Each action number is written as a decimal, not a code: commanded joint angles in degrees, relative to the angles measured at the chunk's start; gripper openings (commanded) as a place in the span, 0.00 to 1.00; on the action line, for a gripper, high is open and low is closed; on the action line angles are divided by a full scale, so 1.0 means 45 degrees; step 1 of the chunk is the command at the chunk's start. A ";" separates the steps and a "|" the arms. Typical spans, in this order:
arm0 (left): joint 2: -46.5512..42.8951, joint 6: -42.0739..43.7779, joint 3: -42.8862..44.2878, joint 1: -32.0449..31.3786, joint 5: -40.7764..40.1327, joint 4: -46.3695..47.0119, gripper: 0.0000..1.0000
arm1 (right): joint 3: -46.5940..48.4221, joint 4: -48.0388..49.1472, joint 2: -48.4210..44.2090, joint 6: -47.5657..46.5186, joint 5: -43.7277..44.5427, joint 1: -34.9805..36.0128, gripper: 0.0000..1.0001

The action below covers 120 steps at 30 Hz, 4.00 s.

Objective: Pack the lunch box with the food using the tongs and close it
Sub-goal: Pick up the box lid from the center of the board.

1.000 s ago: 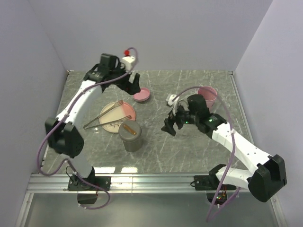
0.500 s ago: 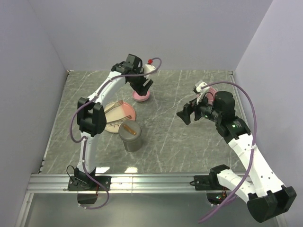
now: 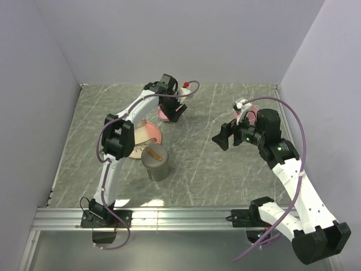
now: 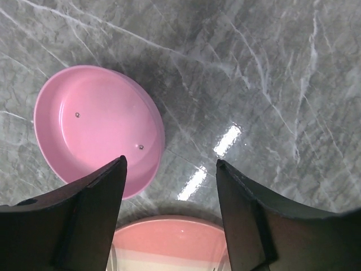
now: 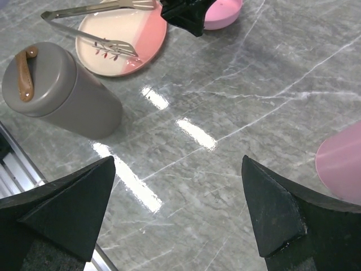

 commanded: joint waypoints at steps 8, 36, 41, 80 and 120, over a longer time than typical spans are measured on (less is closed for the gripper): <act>0.0636 -0.0246 0.0453 -0.0068 -0.0098 0.0794 0.62 | 0.0598 0.0240 0.0143 0.0709 -0.0795 -0.0551 1.00; 0.0932 -0.1007 0.0591 -0.0185 -0.0060 0.0716 0.00 | 0.0814 0.0689 0.0983 0.2018 -0.1538 -0.1333 1.00; -0.1096 -0.2822 0.0768 -0.0147 0.2690 0.0596 0.00 | 0.1145 0.0552 0.1295 0.2153 -0.2044 -0.1469 1.00; -0.9206 -1.9035 -0.6499 0.0362 0.7110 2.2766 0.01 | 0.5443 1.2133 0.4987 1.7369 -0.0015 0.0364 0.86; -0.8308 -1.8410 -0.5972 -0.0693 0.7149 2.2278 0.01 | 0.5111 1.1626 0.4851 1.8443 0.0767 0.0972 0.03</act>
